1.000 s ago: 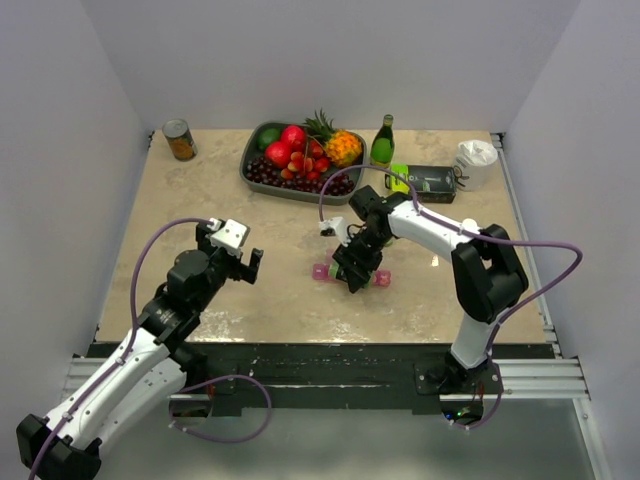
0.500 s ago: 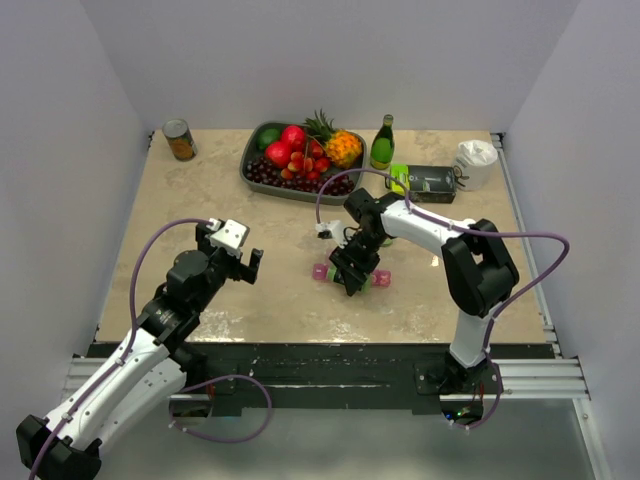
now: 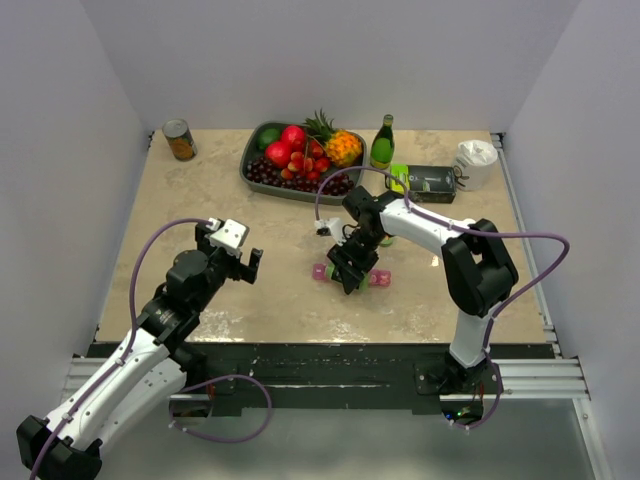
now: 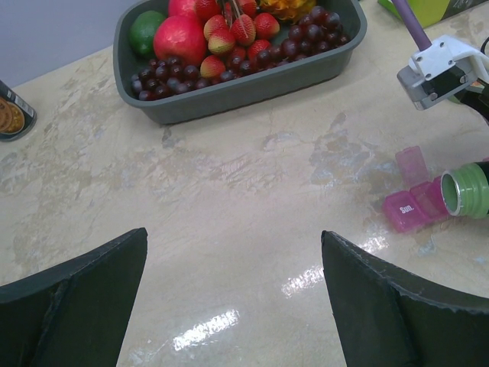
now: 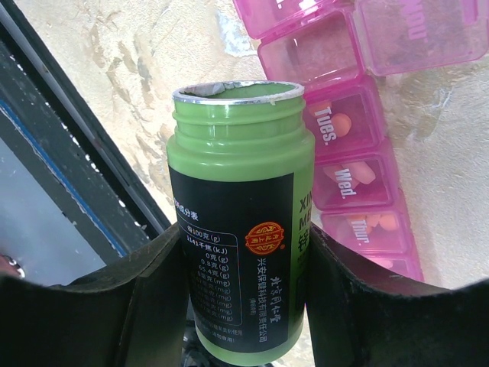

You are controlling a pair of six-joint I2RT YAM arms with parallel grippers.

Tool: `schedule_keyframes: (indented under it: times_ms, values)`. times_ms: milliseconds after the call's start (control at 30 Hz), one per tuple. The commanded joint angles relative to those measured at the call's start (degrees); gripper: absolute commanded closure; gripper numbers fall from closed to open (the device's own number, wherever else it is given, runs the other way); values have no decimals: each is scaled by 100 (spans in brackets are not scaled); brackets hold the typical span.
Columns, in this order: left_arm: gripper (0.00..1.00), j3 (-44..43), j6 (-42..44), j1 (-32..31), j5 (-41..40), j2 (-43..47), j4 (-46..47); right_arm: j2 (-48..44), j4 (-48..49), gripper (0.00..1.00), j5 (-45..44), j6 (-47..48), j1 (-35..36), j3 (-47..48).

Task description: Sort the pills into containers

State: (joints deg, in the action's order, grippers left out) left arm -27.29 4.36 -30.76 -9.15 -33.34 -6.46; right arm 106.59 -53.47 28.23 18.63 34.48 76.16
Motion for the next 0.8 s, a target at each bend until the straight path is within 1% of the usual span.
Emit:
schedule_keyframes:
  times_ms: [0, 767]
  values:
    - [1, 4, 144, 53, 53, 47, 259, 20, -137, 100, 156, -167, 41, 215]
    - [1, 4, 153, 88, 80, 38, 259, 196, -216, 100, 51, -536, 68, 364]
